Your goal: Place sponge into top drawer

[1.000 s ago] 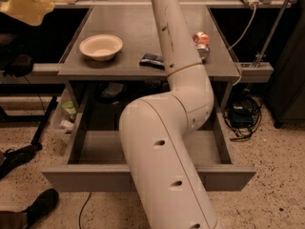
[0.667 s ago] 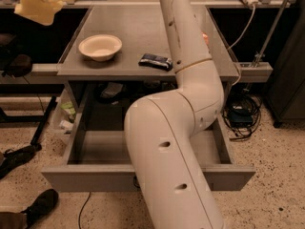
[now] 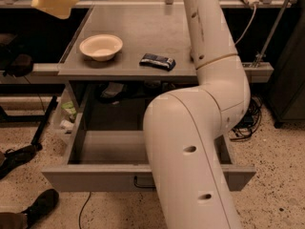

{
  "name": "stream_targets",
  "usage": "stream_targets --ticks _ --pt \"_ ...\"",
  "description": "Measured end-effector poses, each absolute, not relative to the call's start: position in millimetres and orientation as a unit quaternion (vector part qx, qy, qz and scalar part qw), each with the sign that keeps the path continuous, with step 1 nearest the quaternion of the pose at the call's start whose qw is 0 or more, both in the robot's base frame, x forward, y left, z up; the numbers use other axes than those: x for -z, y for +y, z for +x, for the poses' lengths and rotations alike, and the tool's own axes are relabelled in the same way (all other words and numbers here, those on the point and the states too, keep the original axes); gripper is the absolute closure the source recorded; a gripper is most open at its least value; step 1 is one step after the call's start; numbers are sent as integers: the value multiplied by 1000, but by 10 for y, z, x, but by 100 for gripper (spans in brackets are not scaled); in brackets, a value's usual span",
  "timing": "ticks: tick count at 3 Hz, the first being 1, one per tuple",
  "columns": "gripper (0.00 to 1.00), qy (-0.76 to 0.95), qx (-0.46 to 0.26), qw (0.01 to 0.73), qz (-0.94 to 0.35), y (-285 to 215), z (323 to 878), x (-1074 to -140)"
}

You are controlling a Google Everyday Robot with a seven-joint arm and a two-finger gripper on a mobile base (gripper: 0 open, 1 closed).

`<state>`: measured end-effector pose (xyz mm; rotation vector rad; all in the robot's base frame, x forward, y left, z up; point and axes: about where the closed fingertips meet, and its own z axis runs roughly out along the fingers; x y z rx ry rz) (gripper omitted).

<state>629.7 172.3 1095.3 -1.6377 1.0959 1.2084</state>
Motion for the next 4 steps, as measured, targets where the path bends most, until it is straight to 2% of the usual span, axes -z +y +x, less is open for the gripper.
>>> stream_targets --ticks 1,3,4 --pt "100 437 -479 401 -647 1486 6190 -10947" --pt "100 431 -415 473 -647 635 5525 -11393" --pt "100 455 -392 489 -634 303 5241 -11264"
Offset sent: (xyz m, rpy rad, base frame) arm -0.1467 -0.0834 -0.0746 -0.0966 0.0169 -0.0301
